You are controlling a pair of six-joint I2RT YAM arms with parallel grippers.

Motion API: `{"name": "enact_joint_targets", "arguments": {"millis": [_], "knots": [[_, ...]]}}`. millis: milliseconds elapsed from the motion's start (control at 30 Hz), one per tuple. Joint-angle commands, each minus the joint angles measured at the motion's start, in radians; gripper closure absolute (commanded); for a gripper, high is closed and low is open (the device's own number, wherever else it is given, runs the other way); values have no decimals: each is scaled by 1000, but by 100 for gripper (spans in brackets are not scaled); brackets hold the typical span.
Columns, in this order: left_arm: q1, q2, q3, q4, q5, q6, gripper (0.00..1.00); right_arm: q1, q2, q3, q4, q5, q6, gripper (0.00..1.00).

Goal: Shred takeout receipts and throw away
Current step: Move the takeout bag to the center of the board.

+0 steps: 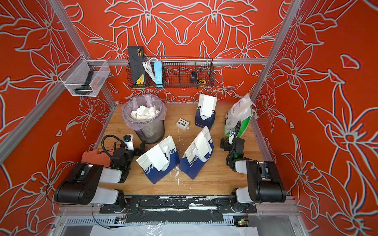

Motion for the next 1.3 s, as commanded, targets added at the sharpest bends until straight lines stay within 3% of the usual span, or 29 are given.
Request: {"name": "enact_joint_targets", "arguments": {"millis": [0,733,967,1100,1267], "knots": [[-1,-7,6,32,-6,6,2,6,-10,8,18,3,-11,3],[1,-23,7,27,-10,3,2,6,-14,6,22,4,-9,3],[-6,-350,74,-353,-16,0,2,6,-241,46,-248,47,11,2],[-6,-572,97,-570,-27,-19,2,5,-409,59,-417,25,-6,3],[-6,-754,199,-877,-23,-27,1,6,-589,124,-674,-56,-18,3]]}}
